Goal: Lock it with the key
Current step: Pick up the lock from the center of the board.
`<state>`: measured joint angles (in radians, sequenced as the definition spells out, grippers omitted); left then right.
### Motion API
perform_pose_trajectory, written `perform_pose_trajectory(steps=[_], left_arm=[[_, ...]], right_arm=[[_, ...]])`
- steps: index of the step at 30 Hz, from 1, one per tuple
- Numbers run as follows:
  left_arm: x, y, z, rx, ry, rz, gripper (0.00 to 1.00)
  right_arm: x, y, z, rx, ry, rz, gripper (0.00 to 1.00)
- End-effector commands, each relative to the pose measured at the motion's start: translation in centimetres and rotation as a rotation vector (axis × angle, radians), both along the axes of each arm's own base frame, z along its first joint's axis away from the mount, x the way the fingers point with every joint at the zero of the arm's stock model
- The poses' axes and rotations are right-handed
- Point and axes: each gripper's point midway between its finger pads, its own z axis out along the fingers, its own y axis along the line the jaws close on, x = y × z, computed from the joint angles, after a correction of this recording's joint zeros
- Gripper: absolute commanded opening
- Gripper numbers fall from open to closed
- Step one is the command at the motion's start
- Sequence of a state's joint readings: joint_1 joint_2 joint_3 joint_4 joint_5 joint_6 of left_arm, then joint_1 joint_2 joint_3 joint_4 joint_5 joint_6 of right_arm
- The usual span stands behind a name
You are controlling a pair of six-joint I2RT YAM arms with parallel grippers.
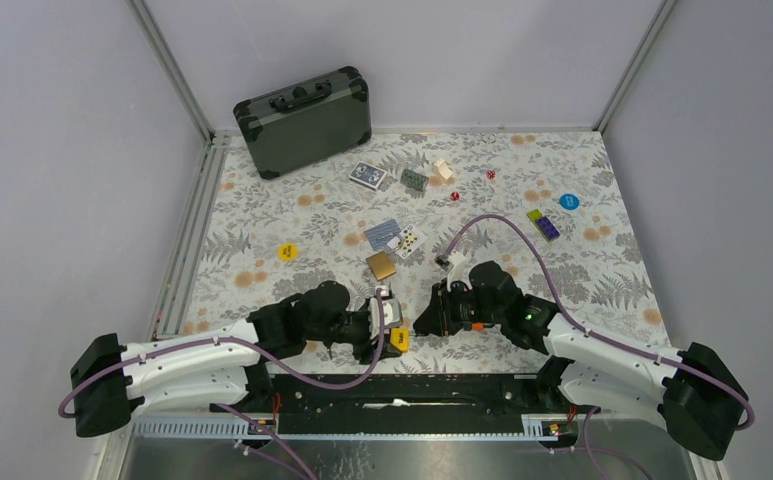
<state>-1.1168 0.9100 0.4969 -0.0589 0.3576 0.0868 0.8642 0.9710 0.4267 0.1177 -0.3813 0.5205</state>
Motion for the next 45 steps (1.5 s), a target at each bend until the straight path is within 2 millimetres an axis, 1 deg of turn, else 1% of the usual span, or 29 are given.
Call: perform_pose_trajectory(steps=[1, 4, 6, 8, 9, 10, 11, 13, 15, 16, 18, 20, 22, 24, 26, 27, 29, 31, 33, 37, 41, 45], left_arm=[[1.7, -1.3, 3.5, -0.102, -0.127, 0.031, 0.00], [2.3, -1.0, 3.2, -0.076, -0.158, 0.061, 0.00], [2.7, -1.0, 3.4, -0.072, -0.179, 0.086, 0.00], [2.8, -0.9, 3.5, -0.073, -0.191, 0.100, 0.00], [2.7, -0.9, 3.6, -0.074, -0.192, 0.100, 0.00], [2.6, -0.9, 3.6, -0.076, -0.193, 0.096, 0.00], [2.4, -0.9, 3.6, -0.078, -0.191, 0.092, 0.00], [2.1, -0.9, 3.5, -0.079, -0.187, 0.085, 0.00], [1.8, -1.0, 3.3, -0.077, -0.178, 0.074, 0.00], [1.6, -1.0, 3.2, -0.076, -0.172, 0.069, 0.00], [1.3, -1.0, 3.0, -0.074, -0.160, 0.065, 0.00], [1.1, -1.0, 2.9, -0.076, -0.149, 0.062, 0.00], [0.8, -1.0, 2.8, -0.079, -0.138, 0.049, 0.00], [0.4, -1.1, 3.2, -0.098, -0.127, 0.030, 0.00], [-0.2, -1.4, 3.9, -0.129, -0.118, 0.003, 0.00], [-0.5, -1.6, 4.4, -0.146, -0.113, -0.016, 0.00], [-1.2, -1.9, 5.4, -0.186, -0.107, -0.052, 0.00], [-1.7, -2.1, 6.5, -0.215, -0.102, -0.078, 0.00], [-2.0, -2.1, 7.6, -0.243, -0.103, -0.096, 0.00], [-2.4, -1.9, 9.4, -0.291, -0.121, -0.112, 0.00], [-2.6, -1.6, 10.1, -0.306, -0.125, -0.117, 0.00], [-2.7, -1.4, 10.4, -0.314, -0.115, -0.112, 0.00]], right_arm=[[-0.8, 0.2, -0.4, -0.003, 0.016, 0.036, 0.23], [-1.7, 0.7, 0.4, 0.040, 0.060, 0.077, 0.24], [-2.4, 1.0, 1.0, 0.073, 0.085, 0.104, 0.25], [-2.7, 1.2, 1.4, 0.091, 0.101, 0.117, 0.28], [-2.6, 1.2, 1.6, 0.093, 0.096, 0.110, 0.32], [-2.2, 1.0, 1.8, 0.090, 0.084, 0.090, 0.37], [-1.4, 0.7, 1.8, 0.075, 0.056, 0.042, 0.45], [0.2, -0.1, 2.1, 0.047, -0.012, -0.053, 0.54], [2.0, -1.4, 2.6, 0.024, -0.094, -0.160, 0.63], [2.8, -2.2, 2.8, 0.011, -0.130, -0.212, 0.67], [4.0, -3.5, 4.0, 0.015, -0.211, -0.289, 0.73], [4.2, -4.2, 5.4, 0.051, -0.286, -0.304, 0.77], [3.3, -4.1, 7.2, 0.127, -0.371, -0.239, 0.79], [1.0, -3.2, 8.8, 0.214, -0.468, -0.080, 0.85], [-1.2, -2.8, 10.0, 0.290, -0.562, 0.067, 0.89], [-1.5, -2.8, 10.6, 0.321, -0.587, 0.078, 0.90], [-2.6, -2.5, 11.5, 0.388, -0.632, 0.136, 0.90], [-3.1, -2.3, 11.9, 0.413, -0.643, 0.167, 0.87], [-3.6, -1.9, 11.6, 0.410, -0.615, 0.213, 0.84], [-4.4, -0.9, 10.6, 0.384, -0.537, 0.299, 0.80], [-4.2, -0.5, 10.1, 0.345, -0.537, 0.308, 0.80], [-4.6, -0.3, 9.8, 0.321, -0.542, 0.342, 0.78]])
